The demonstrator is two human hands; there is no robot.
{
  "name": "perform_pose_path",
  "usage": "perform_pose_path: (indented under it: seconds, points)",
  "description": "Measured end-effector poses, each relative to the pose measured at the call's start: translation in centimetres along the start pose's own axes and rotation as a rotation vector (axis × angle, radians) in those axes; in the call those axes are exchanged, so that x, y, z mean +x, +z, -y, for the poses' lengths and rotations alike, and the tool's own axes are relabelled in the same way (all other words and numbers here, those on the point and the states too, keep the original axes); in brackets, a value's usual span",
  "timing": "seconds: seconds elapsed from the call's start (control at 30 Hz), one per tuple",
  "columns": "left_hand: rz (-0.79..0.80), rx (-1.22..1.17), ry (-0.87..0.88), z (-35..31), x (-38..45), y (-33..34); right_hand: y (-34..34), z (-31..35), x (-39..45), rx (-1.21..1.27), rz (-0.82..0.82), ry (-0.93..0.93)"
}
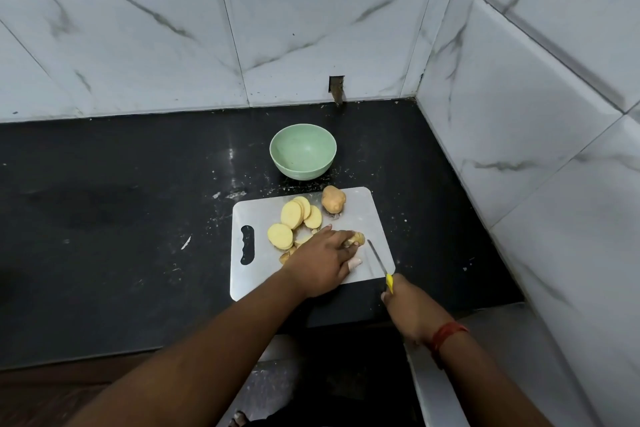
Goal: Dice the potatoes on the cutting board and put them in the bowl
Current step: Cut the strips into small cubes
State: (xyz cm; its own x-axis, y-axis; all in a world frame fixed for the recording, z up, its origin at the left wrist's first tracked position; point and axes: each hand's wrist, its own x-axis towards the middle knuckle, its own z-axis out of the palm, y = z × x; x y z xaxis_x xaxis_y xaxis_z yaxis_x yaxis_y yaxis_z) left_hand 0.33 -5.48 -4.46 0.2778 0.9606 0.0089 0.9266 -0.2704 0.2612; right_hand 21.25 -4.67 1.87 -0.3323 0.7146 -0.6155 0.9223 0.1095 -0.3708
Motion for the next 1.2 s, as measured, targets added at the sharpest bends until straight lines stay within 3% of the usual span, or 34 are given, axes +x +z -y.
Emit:
perform_pose_path:
  seconds: [0.1, 0.33, 0.6, 0.83, 1.2]
  points:
    - [0.021, -0.007, 0.004, 0.3, -0.6, 0.7, -0.6, 1.0, 0.3, 0.103, -0.069, -0.007]
    - [-0.03, -0.012, -0.012, 0.1, -1.7, 1.1, -1.0, 2.6, 1.4, 0.054, -0.063, -0.007]
    - [-0.067, -0.004, 0.008, 0.5, -1.6, 1.7, -0.8, 3.0, 2.3, 0.045, 0.004, 0.052]
    - [-0.102, 0.017, 0.025, 0.4, -1.6, 1.8, -0.5, 2.9, 2.8, 0.278, 0.093, 0.118]
    - [-0.133, 0.083, -0.04, -0.7, -1.8, 2.5, 1.3, 1.7, 2.0, 0.285, 0.077, 0.102]
